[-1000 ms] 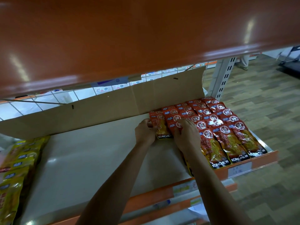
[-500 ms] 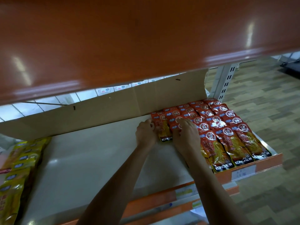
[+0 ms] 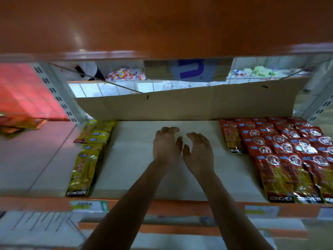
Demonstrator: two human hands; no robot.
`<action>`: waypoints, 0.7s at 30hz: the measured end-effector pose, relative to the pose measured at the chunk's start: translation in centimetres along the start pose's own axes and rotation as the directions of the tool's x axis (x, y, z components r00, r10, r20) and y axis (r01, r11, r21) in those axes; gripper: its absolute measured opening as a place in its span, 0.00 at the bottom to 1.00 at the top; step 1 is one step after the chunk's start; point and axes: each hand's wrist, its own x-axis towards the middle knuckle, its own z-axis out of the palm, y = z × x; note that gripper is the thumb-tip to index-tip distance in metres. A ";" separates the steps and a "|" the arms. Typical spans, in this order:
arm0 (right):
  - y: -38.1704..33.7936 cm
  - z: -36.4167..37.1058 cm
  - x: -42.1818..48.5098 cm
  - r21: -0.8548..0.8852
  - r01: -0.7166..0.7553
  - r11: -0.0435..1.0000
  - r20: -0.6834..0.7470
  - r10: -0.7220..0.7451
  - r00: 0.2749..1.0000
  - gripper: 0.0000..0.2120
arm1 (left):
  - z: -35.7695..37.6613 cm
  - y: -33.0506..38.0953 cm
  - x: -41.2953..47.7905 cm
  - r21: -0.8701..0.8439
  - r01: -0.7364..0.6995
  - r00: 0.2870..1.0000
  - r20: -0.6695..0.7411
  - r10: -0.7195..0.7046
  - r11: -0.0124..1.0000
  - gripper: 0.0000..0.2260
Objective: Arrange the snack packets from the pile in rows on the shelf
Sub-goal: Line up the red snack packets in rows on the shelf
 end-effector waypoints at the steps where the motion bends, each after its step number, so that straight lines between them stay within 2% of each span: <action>1: -1.1 0.9 -0.2 -0.012 0.012 1.000 0.026 -0.012 1.000 0.21 | -1.0 -1.2 -0.4 0.007 0.013 1.000 -0.013 -0.013 1.000 0.16; 8: -11.6 7.6 -3.5 0.038 0.132 0.991 0.123 -0.135 0.983 0.21 | -9.8 -11.1 -3.7 0.050 0.109 0.992 -0.069 -0.105 0.993 0.16; 13: -19.9 12.7 -5.9 0.037 0.203 0.979 0.136 -0.206 0.969 0.16 | -16.2 -18.7 -6.4 0.088 0.181 0.979 -0.109 -0.171 0.980 0.17; 21: -30.2 19.9 -10.8 0.063 0.279 0.958 0.264 -0.285 0.921 0.19 | -22.8 -29.3 -10.4 0.109 0.307 0.937 -0.208 -0.281 0.945 0.17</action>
